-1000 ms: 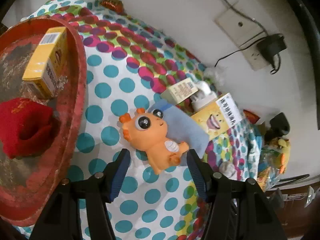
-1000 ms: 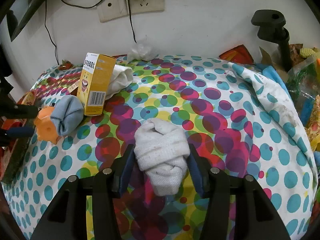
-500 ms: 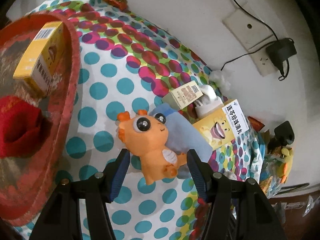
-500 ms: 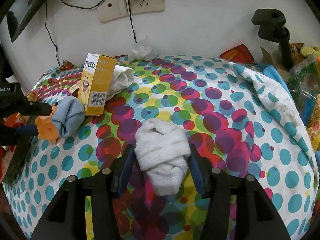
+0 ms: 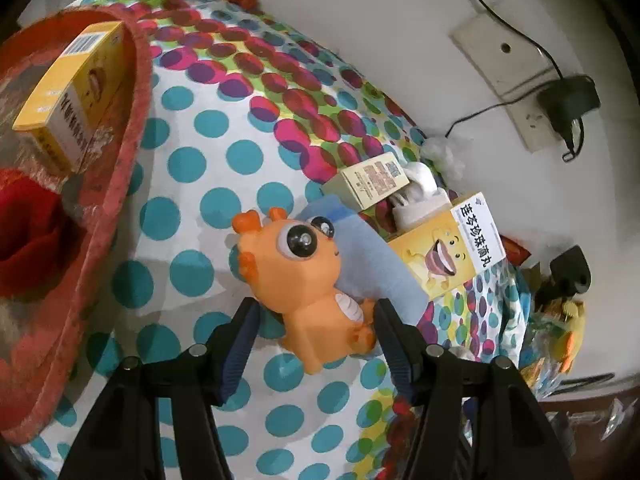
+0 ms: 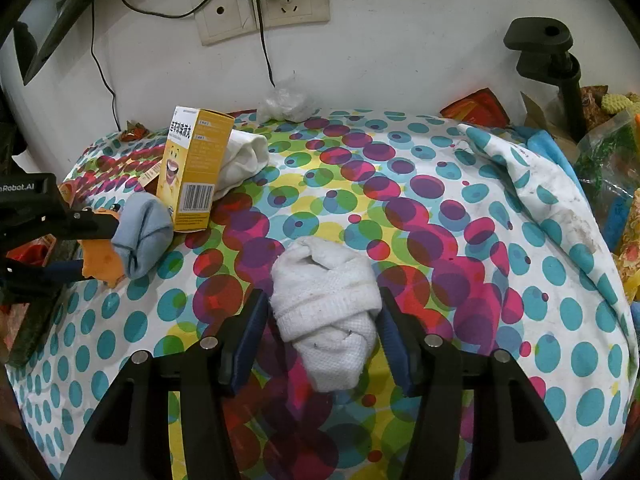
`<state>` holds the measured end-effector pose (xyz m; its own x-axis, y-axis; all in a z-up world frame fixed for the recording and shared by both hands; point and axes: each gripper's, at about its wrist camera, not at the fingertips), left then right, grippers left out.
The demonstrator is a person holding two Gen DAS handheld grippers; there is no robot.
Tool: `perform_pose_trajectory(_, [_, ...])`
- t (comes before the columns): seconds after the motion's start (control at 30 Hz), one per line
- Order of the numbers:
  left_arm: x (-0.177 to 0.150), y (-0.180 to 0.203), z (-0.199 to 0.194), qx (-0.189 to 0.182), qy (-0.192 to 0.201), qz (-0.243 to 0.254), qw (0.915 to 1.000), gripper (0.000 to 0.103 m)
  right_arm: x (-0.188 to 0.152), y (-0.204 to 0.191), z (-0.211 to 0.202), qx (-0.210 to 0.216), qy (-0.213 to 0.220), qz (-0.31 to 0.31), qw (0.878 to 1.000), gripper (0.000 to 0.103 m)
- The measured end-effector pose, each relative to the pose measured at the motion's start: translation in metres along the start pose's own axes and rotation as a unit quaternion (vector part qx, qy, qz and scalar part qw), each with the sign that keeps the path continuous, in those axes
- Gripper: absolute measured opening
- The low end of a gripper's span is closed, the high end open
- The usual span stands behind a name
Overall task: Organize objects
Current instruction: 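Close the left gripper on the orange rubber toy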
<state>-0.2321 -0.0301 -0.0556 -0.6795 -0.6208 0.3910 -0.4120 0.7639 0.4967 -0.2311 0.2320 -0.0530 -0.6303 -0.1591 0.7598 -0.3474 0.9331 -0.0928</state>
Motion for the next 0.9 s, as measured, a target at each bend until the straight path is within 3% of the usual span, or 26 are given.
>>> perform_pose_trajectory(0.23, [-0.001,0.000,-0.002,-0.015,0.018,0.034,0.9992,0.056,0.000,0.001,0.000,0.000,0.000,0.000,1.000,0.053])
perform_pose_trajectory(0.4, [-0.006,0.006,-0.008,-0.022,0.025,0.090,0.9954,0.043,0.000,0.001,0.000,0.001,0.000,0.001,1.000,0.053])
perform_pose_trajectory(0.57, [-0.014,0.008,-0.015,-0.028,0.023,0.154,0.9874,0.042,0.000,0.001,-0.001,0.001,0.000,0.002,1.000,0.053])
perform_pose_trajectory(0.63, [-0.018,0.010,-0.020,-0.024,0.015,0.186,0.9821,0.042,0.000,0.001,-0.001,0.001,0.000,0.002,1.000,0.053])
perform_pose_trajectory(0.77, [-0.035,0.018,-0.034,-0.004,0.013,0.287,0.9578,0.041,0.000,0.001,-0.001,0.001,0.000,0.001,1.000,0.053])
perform_pose_trajectory(0.9, [-0.051,0.022,-0.043,-0.003,0.013,0.349,0.9371,0.041,0.000,0.002,0.000,0.001,0.000,0.001,1.000,0.053])
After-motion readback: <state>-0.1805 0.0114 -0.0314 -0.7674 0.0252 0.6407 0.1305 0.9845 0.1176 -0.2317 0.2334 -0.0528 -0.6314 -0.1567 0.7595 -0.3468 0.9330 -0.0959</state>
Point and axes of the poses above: each gripper's, at about its wrist camera, not at the fingertips, and z roughly the way its jaws point, y to its right, x to its top, and after that the axes turned 11 degrees about y, right-handed
